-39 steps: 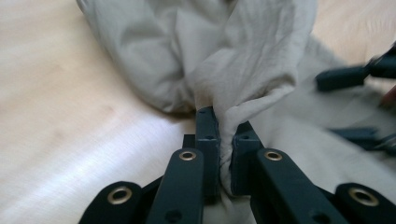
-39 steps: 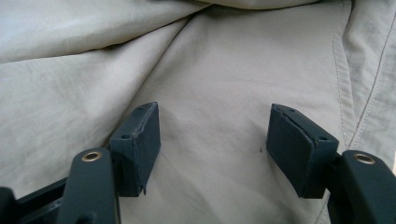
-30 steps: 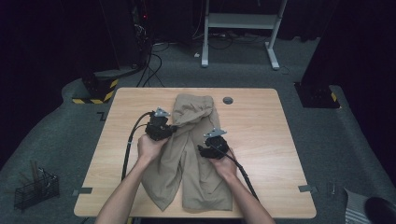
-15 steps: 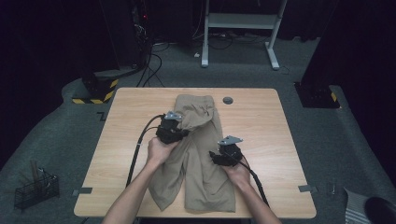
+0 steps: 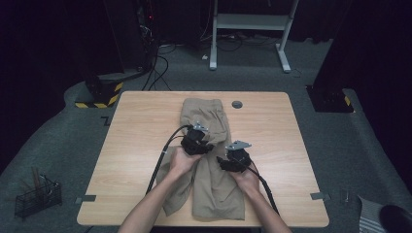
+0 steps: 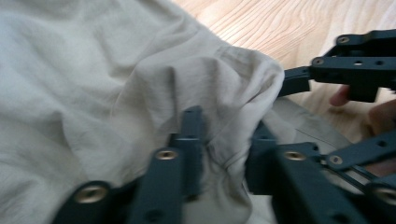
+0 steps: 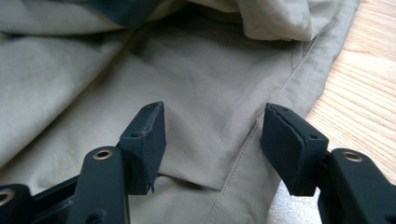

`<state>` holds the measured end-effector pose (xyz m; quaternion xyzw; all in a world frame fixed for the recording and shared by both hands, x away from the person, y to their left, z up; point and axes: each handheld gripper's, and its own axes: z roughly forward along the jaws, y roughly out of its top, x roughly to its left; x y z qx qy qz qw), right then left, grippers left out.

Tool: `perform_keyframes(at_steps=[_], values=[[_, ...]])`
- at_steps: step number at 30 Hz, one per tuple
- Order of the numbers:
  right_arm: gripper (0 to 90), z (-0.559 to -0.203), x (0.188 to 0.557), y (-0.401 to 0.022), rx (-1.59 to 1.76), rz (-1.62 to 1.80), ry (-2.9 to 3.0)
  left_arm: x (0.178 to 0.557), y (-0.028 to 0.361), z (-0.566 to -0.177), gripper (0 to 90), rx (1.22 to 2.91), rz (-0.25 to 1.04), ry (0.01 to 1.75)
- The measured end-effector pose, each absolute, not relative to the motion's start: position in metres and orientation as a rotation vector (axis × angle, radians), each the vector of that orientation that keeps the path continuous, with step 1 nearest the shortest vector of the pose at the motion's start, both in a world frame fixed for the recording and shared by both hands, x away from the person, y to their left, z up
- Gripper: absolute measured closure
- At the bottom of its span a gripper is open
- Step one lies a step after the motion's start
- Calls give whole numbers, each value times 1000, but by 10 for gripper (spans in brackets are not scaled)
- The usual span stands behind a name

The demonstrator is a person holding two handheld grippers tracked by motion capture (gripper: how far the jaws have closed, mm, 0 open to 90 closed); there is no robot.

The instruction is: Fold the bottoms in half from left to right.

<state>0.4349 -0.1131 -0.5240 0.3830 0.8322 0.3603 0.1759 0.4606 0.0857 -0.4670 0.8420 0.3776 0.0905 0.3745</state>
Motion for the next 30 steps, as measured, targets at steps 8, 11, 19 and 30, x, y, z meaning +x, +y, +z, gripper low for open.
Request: perform_keyframes(at_steps=[8, 11, 19, 30], values=[[386, -518, 426, -120, 1094, 1041, 2344, 430, 120, -448, 377, 2075, 293, 980], [390, -508, 413, -124, 1047, 1061, 2343, 412, 138, -451, 352, 2070, 345, 995], [394, -518, 400, -124, 1034, 1033, 2393, 407, 137, -492, 329, 2134, 407, 1088], [396, -524, 430, -123, 1067, 1010, 2359, 444, 127, -509, 302, 2243, 564, 1130]])
